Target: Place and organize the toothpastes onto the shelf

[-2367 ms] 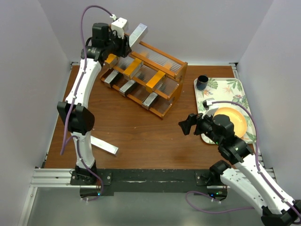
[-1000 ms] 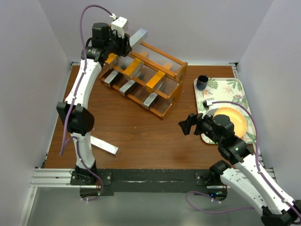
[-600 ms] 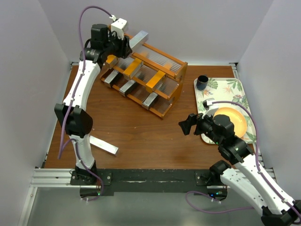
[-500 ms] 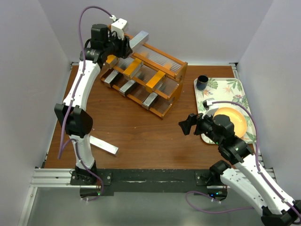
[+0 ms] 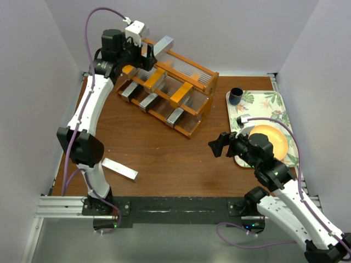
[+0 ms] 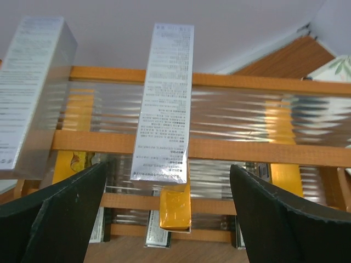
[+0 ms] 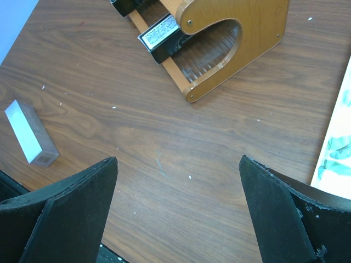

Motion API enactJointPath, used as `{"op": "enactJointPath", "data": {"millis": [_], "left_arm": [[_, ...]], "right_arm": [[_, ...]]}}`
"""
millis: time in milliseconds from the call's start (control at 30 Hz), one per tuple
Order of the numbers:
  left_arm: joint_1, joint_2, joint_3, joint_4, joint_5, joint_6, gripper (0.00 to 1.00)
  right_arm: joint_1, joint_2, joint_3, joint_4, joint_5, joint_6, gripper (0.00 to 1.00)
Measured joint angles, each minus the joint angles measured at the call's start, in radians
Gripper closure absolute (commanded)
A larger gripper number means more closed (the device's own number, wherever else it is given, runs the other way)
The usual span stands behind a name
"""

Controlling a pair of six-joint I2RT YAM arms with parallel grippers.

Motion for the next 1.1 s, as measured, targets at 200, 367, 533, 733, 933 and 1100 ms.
{"op": "enactJointPath", "data": {"millis": [200,367,533,733,933,1100], "left_arm": [[0.0,-0.27,-0.251,0.119,-0.093,-0.081,0.0],[0.0,-0.6,-0.579,0.193,-0.248,-0.177,0.0],[0.0,-0.815,-0.776,0.163,-0.402,-0.275,0.0],[0.0,-0.972,-0.989,0.028,-0.541,-0.418,0.0],[0.0,-1.057,-1.212,-0.141,-0.584,-0.63,0.0],[-0.002,-1.196,-1.414,-0.269,-0.56,-0.823,0.0]], "right_arm": [[0.0,0.001,0.0,0.0,-0.004,-0.008,0.02],[0.0,0.01,0.0,0.005,-0.043,-0.018,0.02],[0.0,0.038,0.0,0.01,-0.082,-0.025,0.02],[0.0,0.05,0.0,0.014,-0.102,-0.027,0.02],[0.0,0.062,0.0,0.015,-0.107,-0.029,0.02],[0.0,0.075,0.0,0.021,-0.11,-0.029,0.02]]}}
